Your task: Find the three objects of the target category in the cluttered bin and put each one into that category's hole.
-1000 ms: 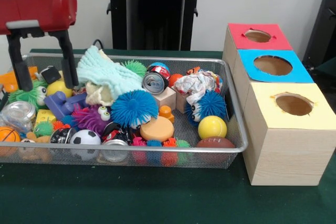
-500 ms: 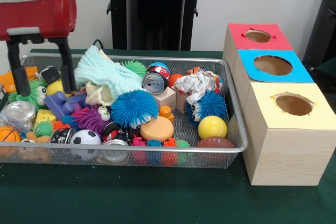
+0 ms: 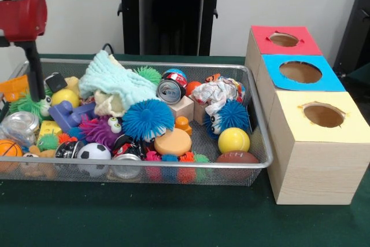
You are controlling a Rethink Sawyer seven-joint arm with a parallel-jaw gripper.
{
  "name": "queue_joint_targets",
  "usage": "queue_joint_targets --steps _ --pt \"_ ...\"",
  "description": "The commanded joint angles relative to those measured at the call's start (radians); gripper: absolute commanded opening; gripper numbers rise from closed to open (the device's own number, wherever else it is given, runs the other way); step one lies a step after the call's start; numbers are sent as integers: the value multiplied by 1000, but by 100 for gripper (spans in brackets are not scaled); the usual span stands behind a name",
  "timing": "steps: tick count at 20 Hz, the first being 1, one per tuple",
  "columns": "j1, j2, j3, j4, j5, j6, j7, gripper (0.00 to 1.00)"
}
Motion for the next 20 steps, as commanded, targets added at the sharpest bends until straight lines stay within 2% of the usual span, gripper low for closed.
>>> queue_joint_targets --steps 1,12,20 --pt "-20 32 67 43 -78 16 -339 100" --pt "-21 69 76 72 -92 -36 -311 100" --pt "-32 75 59 57 -122 -15 -303 100"
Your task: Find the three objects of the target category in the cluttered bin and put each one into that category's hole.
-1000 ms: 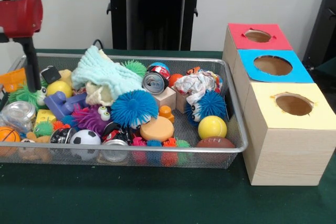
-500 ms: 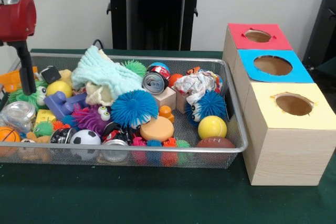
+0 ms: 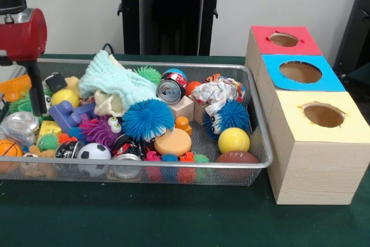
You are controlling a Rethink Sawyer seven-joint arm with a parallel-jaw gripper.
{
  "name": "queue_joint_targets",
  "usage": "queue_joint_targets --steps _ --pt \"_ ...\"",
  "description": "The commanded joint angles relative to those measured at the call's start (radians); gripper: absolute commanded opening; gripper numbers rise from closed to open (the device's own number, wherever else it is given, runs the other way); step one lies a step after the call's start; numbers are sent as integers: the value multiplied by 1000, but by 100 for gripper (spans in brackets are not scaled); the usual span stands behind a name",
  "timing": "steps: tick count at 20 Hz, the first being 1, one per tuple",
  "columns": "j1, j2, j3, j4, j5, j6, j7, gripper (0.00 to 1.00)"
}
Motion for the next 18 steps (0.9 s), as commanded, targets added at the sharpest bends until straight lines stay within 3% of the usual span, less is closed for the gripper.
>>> queue_joint_targets --steps 1,6,13,18 --pt "-23 39 40 56 -84 -13 -300 100" --pt "-30 25 3 26 -114 41 -288 100" --pt "-5 47 -8 -87 -136 138 -279 100" --pt "5 60 -9 -55 -135 102 -235 100"
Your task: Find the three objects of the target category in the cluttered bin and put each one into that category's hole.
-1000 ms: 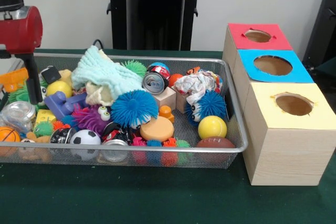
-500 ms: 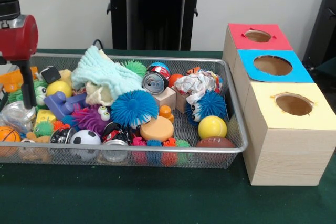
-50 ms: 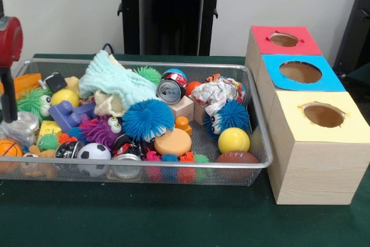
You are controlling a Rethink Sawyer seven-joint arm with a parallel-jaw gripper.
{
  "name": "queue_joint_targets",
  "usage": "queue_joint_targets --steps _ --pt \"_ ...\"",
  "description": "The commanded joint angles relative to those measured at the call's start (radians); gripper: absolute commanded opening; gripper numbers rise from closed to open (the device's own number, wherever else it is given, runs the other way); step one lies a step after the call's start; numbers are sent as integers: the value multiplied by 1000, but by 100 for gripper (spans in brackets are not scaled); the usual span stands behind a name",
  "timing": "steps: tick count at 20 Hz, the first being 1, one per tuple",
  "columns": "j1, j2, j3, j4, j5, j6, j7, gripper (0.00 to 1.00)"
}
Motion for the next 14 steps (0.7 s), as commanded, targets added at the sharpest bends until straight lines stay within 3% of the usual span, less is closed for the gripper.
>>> queue_joint_targets --steps 1,14 --pt "11 44 -10 13 -58 91 -227 100" --pt "-7 62 -20 88 -64 13 -183 100"
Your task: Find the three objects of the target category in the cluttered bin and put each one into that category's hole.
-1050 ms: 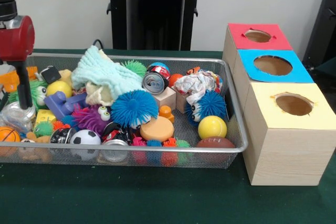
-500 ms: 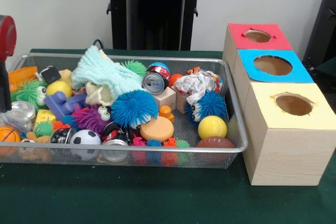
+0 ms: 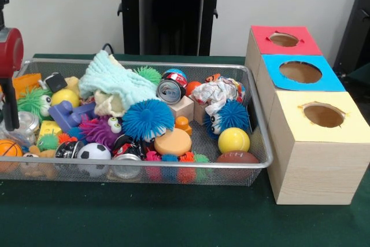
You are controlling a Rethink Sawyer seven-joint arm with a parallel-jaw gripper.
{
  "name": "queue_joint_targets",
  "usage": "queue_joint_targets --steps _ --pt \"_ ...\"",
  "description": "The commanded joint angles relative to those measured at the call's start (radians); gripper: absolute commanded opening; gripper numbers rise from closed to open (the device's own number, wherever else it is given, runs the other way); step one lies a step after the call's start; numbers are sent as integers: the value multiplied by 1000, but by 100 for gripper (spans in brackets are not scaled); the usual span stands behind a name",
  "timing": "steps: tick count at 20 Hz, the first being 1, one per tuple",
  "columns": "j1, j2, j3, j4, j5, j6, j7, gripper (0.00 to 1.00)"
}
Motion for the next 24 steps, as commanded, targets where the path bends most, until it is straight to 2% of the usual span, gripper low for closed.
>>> queue_joint_targets --steps 1,24 --pt "-7 36 -21 93 -56 13 -181 100" --pt "-75 63 -30 181 -100 -62 -206 100"
